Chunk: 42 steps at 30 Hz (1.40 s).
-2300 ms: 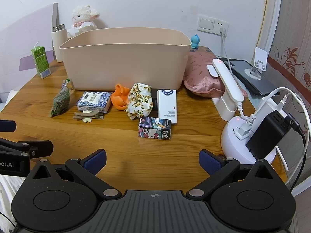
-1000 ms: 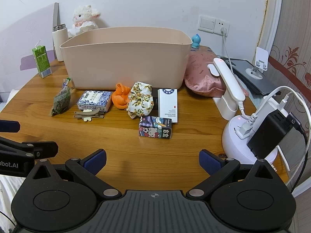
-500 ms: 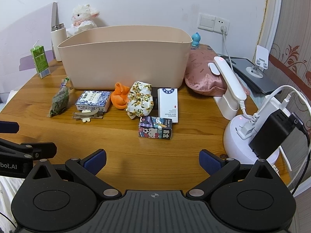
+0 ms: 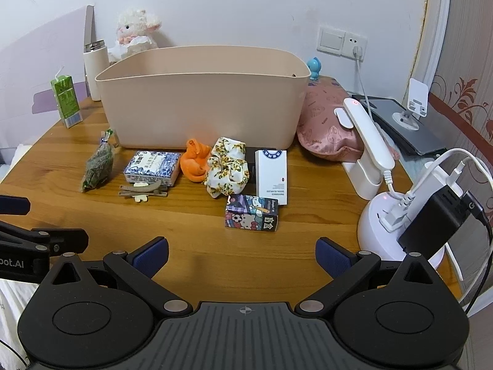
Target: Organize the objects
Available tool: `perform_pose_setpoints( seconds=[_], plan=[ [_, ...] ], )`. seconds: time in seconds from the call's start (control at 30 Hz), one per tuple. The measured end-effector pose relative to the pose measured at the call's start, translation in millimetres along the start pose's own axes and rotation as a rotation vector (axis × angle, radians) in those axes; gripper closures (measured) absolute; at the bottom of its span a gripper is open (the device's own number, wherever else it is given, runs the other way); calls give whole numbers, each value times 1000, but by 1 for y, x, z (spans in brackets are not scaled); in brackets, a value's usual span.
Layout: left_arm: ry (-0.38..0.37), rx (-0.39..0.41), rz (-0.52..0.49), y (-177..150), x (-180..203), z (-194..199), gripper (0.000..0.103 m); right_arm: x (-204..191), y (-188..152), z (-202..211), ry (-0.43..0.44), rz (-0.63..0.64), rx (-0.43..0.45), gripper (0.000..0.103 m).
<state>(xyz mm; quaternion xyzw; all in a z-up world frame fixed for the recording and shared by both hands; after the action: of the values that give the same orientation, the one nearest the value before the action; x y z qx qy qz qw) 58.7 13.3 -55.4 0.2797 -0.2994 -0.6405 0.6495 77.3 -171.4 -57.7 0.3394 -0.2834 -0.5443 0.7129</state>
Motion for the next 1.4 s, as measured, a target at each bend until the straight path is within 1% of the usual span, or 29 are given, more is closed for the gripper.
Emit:
perform_pose_setpoints(
  seconds=[0.37,0.5,0.83,1.07,1.2,1.4],
  plan=[
    [1,-16,-7,5,-7,-8,0,1,6,-7,-9,-6,-4,0],
    [12,-18,-18,9,-13,-15,0,2,9,-12,-8,-21,-6,0],
    [-1,-43,-21,15,-26,-38,0,3,14,-32,-27,-37,-26,0],
    [-26,-44,-39,22,-34,-56,0,-1,16,-45,-42,-24,-42,0],
    [-51,-50,-28,25,-42,-71,0,-1,15,-57,-55,-23,-63,0],
    [-102,-35,-27,33,-45,-86,1,1,16,-72,-76,-34,-84,6]
  ],
)
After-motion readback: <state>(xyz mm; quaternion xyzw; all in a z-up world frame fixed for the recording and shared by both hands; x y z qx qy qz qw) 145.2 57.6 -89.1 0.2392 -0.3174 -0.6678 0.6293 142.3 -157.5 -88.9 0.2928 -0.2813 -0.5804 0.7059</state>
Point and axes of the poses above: each gripper's, at about its wrist camera, not at the fingertips, and z roughly against the way its jaws point, x to its right, y to its top, the point moved 7 cm from there along -z, roughly the way its jaws point, and after that the axes turned 7 degrees about x, right-handed, at the moved point
